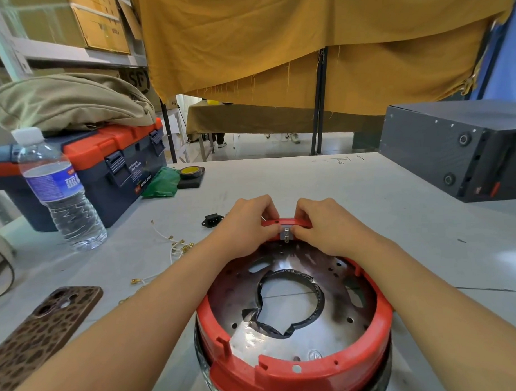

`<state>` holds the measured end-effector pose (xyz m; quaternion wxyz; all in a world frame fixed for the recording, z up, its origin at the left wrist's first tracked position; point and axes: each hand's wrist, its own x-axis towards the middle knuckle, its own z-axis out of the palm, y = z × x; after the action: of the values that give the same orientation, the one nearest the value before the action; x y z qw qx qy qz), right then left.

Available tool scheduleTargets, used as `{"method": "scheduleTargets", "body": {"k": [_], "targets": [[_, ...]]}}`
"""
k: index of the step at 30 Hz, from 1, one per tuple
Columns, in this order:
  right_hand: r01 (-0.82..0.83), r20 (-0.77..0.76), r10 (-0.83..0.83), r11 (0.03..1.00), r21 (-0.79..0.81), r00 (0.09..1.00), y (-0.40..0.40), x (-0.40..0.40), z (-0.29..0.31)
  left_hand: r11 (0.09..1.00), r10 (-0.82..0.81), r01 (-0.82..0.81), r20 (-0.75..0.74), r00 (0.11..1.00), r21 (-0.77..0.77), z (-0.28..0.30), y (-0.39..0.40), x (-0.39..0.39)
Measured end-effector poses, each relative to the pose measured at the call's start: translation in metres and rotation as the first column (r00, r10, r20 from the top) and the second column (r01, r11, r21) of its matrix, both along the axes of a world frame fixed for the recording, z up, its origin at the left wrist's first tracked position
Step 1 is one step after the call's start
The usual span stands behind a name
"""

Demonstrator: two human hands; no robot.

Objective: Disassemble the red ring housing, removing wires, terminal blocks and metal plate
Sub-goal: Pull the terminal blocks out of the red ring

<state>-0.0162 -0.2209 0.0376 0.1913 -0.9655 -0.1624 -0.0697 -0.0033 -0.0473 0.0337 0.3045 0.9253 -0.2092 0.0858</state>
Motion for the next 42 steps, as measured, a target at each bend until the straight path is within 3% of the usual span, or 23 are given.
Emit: {"method": "scheduleTargets", "body": {"k": [22,33,42], "targets": [[-0.039,-0.001,0.039,0.986,-0.164,0.999,0.0053,-0.0013,0.0005,0.978,-0.069,0.063,0.025,0.997,0.198,0.0000,-0.0082,-0.0032],[-0.044,-0.012,0.043,0.992,-0.115,0.999,0.0028,0.0001,-0.0003,0.993,-0.056,0.060,-0.041,0.998,0.104,-0.0008,-0.0031,0.0001],[0.011,-0.041,-0.015,0.996,-0.085,0.999,0.0032,-0.0003,0.0007,0.992,-0.055,0.057,-0.026,0.998,0.111,-0.0022,-0.0029,0.0014]]}}
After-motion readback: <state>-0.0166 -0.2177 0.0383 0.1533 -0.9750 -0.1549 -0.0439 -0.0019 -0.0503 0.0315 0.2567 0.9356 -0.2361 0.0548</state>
